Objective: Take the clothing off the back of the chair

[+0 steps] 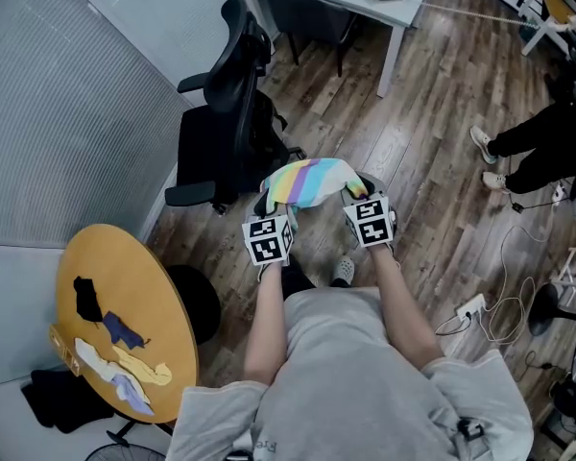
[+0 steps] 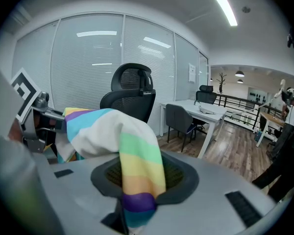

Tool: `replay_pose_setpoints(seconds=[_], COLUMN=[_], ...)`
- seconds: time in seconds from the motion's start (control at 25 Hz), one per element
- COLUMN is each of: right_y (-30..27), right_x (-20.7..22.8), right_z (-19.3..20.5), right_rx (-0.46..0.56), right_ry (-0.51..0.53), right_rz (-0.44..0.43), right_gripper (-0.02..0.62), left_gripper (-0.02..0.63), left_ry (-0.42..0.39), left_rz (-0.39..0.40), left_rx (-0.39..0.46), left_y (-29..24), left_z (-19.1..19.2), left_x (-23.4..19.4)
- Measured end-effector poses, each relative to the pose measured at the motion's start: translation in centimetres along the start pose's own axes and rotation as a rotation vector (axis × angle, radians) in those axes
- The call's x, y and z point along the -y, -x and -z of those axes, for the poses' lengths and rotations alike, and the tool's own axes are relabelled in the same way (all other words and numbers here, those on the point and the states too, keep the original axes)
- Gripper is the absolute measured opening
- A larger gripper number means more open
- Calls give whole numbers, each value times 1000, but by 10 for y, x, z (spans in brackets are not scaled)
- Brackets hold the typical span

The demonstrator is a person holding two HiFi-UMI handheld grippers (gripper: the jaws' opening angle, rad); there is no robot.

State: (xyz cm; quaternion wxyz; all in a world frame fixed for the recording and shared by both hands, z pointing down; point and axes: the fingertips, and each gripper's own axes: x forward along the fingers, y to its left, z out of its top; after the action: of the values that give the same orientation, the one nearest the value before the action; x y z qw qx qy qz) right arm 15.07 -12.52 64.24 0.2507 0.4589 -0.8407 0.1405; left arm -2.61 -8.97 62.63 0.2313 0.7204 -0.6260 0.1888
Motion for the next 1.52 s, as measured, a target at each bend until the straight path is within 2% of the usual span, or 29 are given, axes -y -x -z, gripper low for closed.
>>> replay_pose_setpoints(seconds=[0.68, 1.52], right_y=[-11, -7], right_x=[-30, -19], right_z=[-18, -19], right_rx=[14, 29], right_ry=[41, 7], right_rz=[-75, -57], right_gripper=[137, 137], left_gripper=[106, 106], left_ry=[32, 21], left_rz=[-83, -66], left_rx=[23, 33], left_y=[16, 12], left_z=[0, -9], left_x=[-33, -24])
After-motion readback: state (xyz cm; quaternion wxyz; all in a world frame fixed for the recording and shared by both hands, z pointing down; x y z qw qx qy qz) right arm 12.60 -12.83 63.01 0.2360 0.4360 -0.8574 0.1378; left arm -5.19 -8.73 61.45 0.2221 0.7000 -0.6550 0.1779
